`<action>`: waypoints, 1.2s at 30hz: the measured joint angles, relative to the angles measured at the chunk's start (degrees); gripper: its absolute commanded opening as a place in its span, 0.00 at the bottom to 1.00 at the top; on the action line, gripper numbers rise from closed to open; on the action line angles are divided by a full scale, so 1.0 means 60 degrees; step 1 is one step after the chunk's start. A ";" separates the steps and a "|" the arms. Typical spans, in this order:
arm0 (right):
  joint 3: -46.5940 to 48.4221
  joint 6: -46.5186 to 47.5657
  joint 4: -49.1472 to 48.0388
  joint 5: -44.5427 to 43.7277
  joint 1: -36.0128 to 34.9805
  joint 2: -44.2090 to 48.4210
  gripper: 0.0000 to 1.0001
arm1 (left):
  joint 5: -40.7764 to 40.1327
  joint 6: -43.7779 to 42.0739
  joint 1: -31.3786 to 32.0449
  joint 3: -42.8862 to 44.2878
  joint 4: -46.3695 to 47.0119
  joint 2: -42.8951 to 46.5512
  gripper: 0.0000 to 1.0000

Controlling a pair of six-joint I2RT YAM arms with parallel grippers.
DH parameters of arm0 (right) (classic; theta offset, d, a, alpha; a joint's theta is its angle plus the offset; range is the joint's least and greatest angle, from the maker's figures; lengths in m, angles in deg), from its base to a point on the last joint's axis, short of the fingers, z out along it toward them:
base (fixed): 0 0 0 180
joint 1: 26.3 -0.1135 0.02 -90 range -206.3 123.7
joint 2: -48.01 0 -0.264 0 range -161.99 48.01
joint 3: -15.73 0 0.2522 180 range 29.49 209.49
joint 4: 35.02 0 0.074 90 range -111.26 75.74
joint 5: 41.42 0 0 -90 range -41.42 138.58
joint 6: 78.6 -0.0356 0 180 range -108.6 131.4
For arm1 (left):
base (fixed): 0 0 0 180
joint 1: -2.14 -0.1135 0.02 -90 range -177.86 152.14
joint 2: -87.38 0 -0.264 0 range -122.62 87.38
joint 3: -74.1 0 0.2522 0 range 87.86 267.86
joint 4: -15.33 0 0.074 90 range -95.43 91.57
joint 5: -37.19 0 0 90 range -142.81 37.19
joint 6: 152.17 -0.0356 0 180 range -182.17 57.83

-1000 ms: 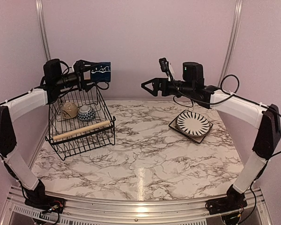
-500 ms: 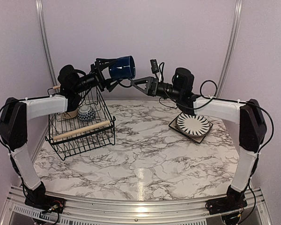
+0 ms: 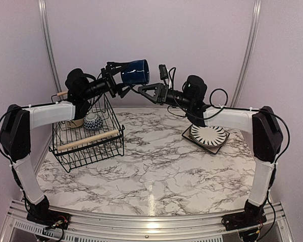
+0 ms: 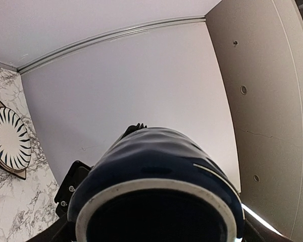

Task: Unload the mixed dishes from the dish rack
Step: Pass from the left arm to the right, then place the cup at the center of the board.

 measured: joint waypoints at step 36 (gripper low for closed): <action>-0.2259 0.0466 0.1519 -0.1938 0.1621 0.1035 0.00 | -0.2379 -0.7318 -0.1643 0.0951 -0.9737 0.1749 0.99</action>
